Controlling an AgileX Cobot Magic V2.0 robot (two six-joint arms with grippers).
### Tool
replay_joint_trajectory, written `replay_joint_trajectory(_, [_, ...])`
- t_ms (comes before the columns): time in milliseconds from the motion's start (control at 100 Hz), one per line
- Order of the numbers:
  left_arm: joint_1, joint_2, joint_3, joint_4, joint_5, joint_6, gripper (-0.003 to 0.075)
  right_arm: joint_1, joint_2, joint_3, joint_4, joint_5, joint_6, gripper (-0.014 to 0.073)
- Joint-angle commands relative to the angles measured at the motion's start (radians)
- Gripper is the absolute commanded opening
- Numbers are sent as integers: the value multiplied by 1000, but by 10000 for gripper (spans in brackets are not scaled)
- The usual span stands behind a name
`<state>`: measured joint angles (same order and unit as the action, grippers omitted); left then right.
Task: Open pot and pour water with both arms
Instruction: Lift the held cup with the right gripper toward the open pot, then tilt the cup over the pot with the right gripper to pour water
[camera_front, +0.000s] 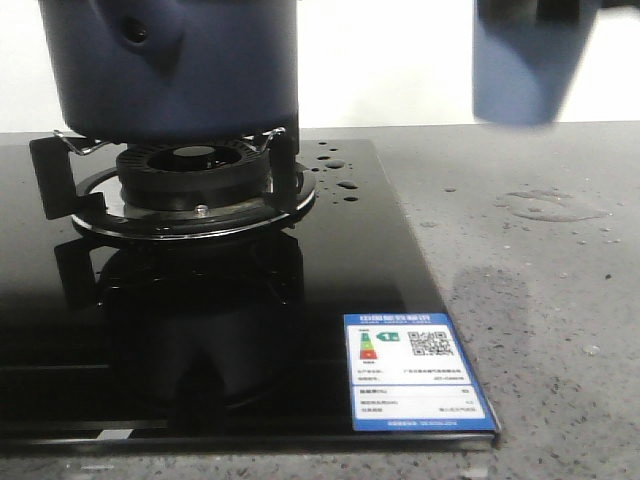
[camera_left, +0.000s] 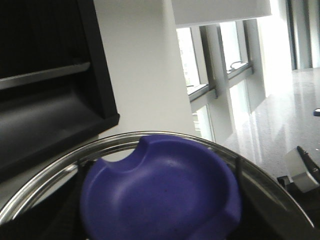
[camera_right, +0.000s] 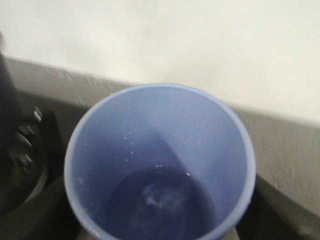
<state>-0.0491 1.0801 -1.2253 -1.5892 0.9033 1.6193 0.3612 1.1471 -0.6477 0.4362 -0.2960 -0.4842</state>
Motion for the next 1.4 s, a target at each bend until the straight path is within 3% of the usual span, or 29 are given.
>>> replay_joint_trajectory(0, [0,-60,-34,-102,-80,-1,293,6,-48,-122,-91,-6,1,278])
replay_joint_trajectory(370, [0,-113,-34,-102,-130,-12,293,147,118,-582,-304,329,-1,278])
replay_joint_trajectory(610, [0,-113,-34,-102,-130,-34,292,231,279,-764,-544,380,-3,278])
replay_joint_trajectory(980, [0,-113,-34,-102,-130,-34,293,277,401,-793,-1081,369,-3,277])
replay_joint_trajectory(1390, [0,-113,-34,-100,-130,-34,293,277,454,-793,-1490,323,-3,277])
